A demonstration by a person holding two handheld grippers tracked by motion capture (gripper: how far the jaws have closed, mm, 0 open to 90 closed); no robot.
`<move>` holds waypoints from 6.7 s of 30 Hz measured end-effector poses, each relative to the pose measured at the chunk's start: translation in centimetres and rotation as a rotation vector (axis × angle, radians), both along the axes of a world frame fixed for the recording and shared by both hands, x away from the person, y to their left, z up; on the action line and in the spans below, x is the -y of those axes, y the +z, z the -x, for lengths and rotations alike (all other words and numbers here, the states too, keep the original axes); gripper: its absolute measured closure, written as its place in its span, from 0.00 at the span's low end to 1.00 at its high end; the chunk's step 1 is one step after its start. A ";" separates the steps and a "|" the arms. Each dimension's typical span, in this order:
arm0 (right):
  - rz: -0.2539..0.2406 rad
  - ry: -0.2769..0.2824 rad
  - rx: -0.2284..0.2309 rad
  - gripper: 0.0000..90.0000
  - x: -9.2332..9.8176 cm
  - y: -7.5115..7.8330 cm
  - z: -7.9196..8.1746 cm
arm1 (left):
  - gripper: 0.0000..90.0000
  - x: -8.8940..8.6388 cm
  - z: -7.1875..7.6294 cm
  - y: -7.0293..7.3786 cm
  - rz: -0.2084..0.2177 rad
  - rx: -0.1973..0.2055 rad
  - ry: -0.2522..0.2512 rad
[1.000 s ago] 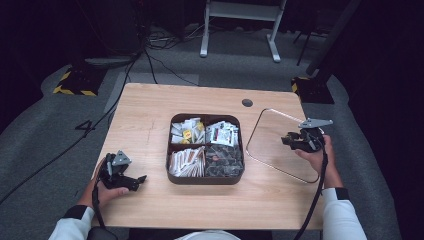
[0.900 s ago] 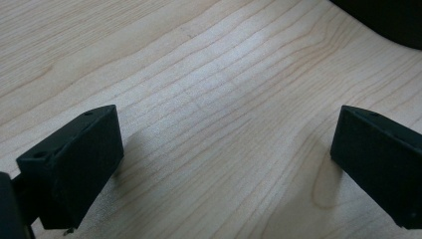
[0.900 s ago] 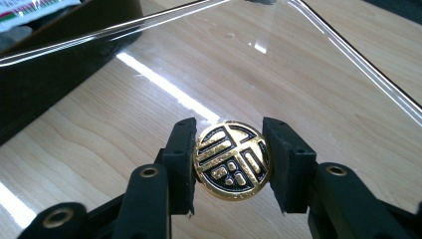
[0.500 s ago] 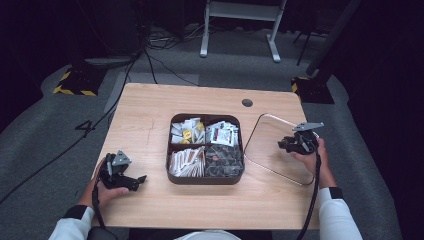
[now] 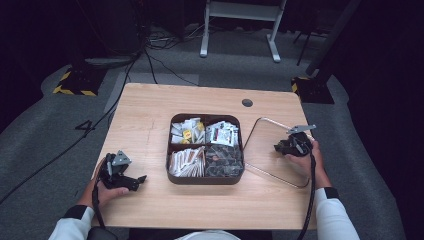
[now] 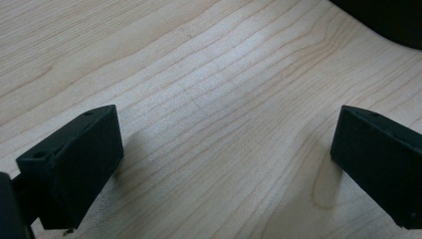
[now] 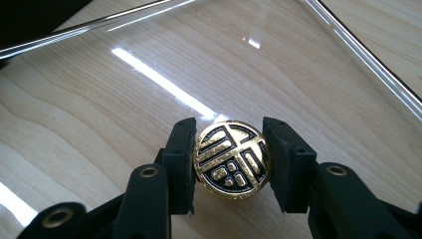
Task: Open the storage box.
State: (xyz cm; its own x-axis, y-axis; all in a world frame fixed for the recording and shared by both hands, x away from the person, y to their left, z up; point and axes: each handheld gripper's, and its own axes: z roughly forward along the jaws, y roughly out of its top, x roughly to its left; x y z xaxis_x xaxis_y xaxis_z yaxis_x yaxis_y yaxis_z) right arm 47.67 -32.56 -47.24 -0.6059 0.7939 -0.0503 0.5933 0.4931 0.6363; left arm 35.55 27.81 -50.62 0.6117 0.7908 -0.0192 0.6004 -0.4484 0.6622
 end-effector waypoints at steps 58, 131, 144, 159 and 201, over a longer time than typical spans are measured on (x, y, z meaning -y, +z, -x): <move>-0.157 0.248 0.170 0.36 -13.5 7.2 -0.1 | 0.01 0.0 0.0 0.0 -0.001 0.002 0.000; -0.132 0.184 -0.005 0.51 -19.7 4.2 -2.7 | 0.01 0.0 0.0 0.0 -0.001 0.002 -0.002; -0.112 0.220 0.006 0.48 -19.9 3.8 -2.4 | 0.01 0.0 0.0 0.0 -0.001 0.002 -0.001; -0.082 0.223 0.017 0.68 -23.3 2.8 -4.1 | 0.01 0.0 0.0 0.0 -0.001 0.002 -0.001; -0.271 0.326 0.162 0.99 -17.2 6.2 0.3 | 0.00 0.0 0.1 0.0 0.002 0.001 0.002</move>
